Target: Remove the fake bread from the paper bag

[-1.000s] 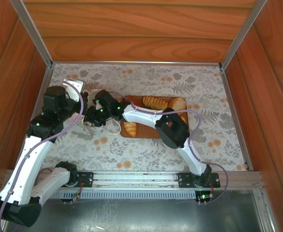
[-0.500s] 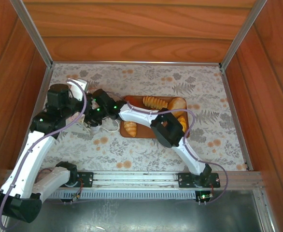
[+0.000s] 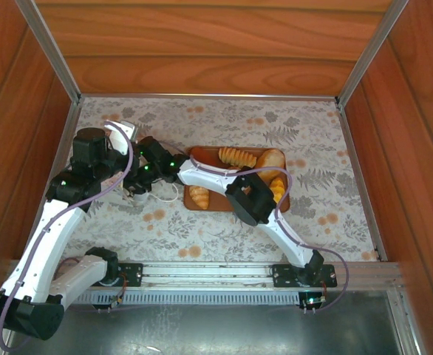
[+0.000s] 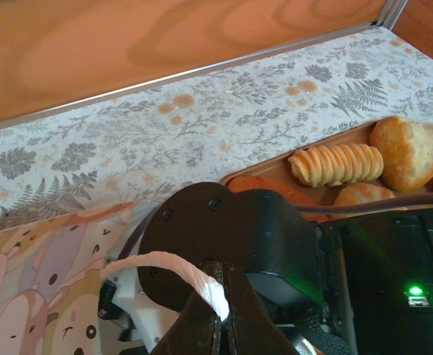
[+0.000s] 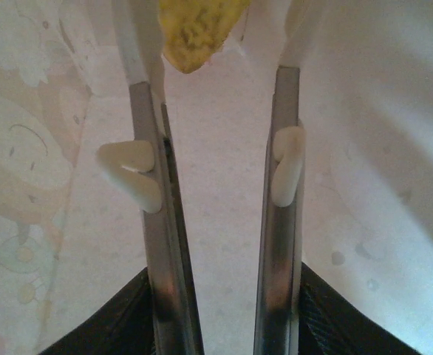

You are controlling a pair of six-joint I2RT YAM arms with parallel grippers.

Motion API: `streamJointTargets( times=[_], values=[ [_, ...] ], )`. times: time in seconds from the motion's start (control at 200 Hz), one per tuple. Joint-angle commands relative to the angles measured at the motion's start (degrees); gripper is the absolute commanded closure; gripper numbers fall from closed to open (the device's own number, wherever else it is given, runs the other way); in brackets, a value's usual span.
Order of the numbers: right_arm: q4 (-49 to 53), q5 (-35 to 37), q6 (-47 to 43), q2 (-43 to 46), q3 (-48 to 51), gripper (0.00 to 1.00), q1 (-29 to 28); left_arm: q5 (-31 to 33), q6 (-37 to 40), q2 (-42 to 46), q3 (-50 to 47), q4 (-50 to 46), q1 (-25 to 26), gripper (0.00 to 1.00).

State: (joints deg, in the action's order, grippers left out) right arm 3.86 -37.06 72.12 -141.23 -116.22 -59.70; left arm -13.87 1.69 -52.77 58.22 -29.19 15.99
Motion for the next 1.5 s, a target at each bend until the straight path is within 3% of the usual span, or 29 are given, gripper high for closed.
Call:
streamJointTargets(
  times=[0.0, 0.2, 0.525, 0.949, 1.129, 1.494],
  values=[
    [1.53, -1.82, 0.01, -1.09, -1.70, 0.60, -0.48, -2.48, 0.63, 0.81, 1.39, 1.60, 0.45, 1.00],
    [5.95, 2.23, -5.41, 2.39, -0.55, 0.67, -0.24, 0.43, 1.33, 2.61, -0.02, 1.59, 0.49, 1.00],
    [6.09, 8.57, -10.34, 14.03, 11.87, 0.70, 0.52, 8.16, 1.38, 4.70, -2.81, 1.42, 0.45, 1.00],
    [1.09, 11.52, -9.40, 25.21, 29.65, 0.69, 1.07, 8.01, 3.89, 5.99, -2.39, -1.42, 0.45, 1.00],
    [-3.28, 8.03, -9.12, 23.49, 27.41, 0.65, 0.32, 6.90, 4.51, 7.32, -2.92, -2.36, 0.45, 1.00],
    [-1.09, 9.10, -4.97, 17.16, 21.21, 0.62, -2.26, 6.09, 1.70, 4.87, -1.87, -2.27, 0.54, 1.00]
  ],
)
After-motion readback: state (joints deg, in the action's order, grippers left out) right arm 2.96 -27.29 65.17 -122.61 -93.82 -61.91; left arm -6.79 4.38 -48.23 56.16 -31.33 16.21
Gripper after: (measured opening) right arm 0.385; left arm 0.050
